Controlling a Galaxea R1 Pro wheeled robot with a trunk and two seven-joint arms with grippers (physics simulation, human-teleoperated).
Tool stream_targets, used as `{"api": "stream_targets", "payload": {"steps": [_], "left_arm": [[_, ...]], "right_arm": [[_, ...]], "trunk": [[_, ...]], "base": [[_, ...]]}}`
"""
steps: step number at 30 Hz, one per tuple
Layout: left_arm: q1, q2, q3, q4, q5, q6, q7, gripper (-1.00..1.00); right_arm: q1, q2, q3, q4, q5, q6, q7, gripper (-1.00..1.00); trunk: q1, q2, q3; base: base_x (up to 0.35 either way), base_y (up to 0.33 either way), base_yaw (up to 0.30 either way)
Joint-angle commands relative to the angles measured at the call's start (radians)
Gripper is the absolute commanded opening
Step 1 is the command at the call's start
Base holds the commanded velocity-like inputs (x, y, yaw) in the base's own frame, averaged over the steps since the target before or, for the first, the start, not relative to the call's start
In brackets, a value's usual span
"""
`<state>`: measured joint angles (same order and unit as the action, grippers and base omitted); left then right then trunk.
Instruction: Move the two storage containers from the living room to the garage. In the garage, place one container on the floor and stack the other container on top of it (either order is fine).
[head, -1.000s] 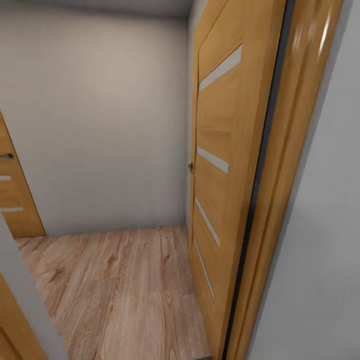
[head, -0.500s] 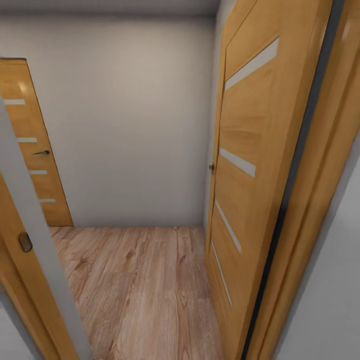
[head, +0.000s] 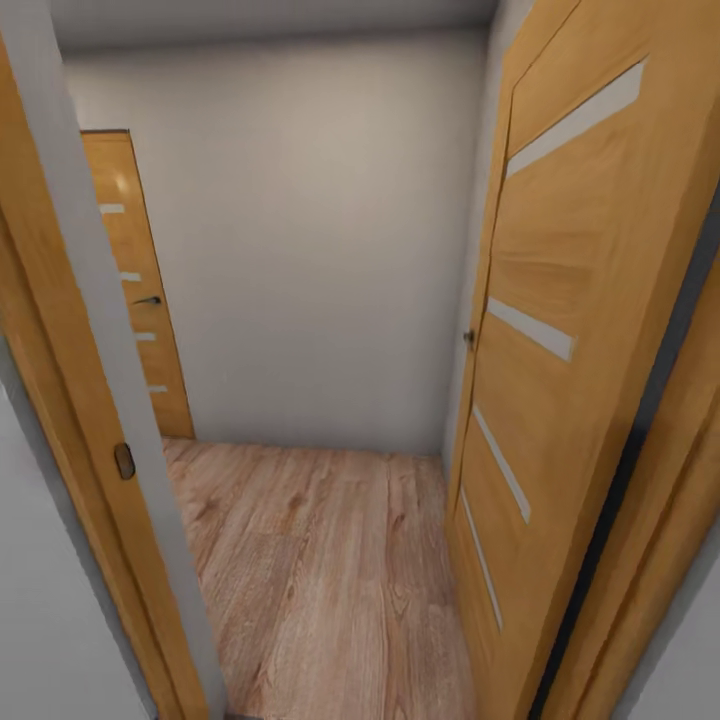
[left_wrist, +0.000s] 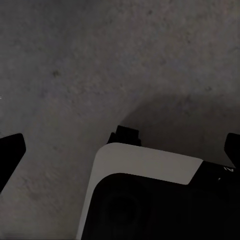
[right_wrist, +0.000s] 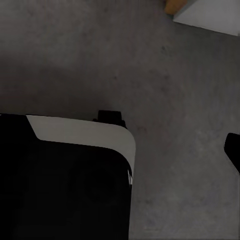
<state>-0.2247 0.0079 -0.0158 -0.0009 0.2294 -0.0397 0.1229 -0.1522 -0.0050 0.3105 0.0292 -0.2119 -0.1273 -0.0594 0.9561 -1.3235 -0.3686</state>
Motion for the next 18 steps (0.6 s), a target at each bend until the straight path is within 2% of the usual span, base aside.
{"api": "stream_targets", "payload": {"steps": [1, 11, 18], "left_arm": [[-0.001, 0.000, -0.002, 0.001, 0.007, -0.003, 0.000, 1.00], [-0.001, -0.001, -0.002, 0.001, 0.008, -0.003, -0.003, 1.00], [-0.001, 0.000, -0.001, 0.001, 0.008, -0.002, -0.003, 1.00]], "right_arm": [[-0.001, 0.000, 0.009, 0.003, -0.009, -0.006, 0.000, 1.00], [-0.001, -0.001, 0.011, 0.003, -0.007, -0.005, 0.001, 1.00], [-0.001, -0.003, 0.010, 0.003, 0.013, -0.006, 0.001, 1.00]], "trunk": [[0.000, -0.001, -0.001], [0.000, -0.001, -0.001], [0.000, -0.001, -0.001]], "base": [[0.000, 0.000, 0.210], [0.008, 0.001, 0.041], [0.264, 0.134, 0.001]]}}
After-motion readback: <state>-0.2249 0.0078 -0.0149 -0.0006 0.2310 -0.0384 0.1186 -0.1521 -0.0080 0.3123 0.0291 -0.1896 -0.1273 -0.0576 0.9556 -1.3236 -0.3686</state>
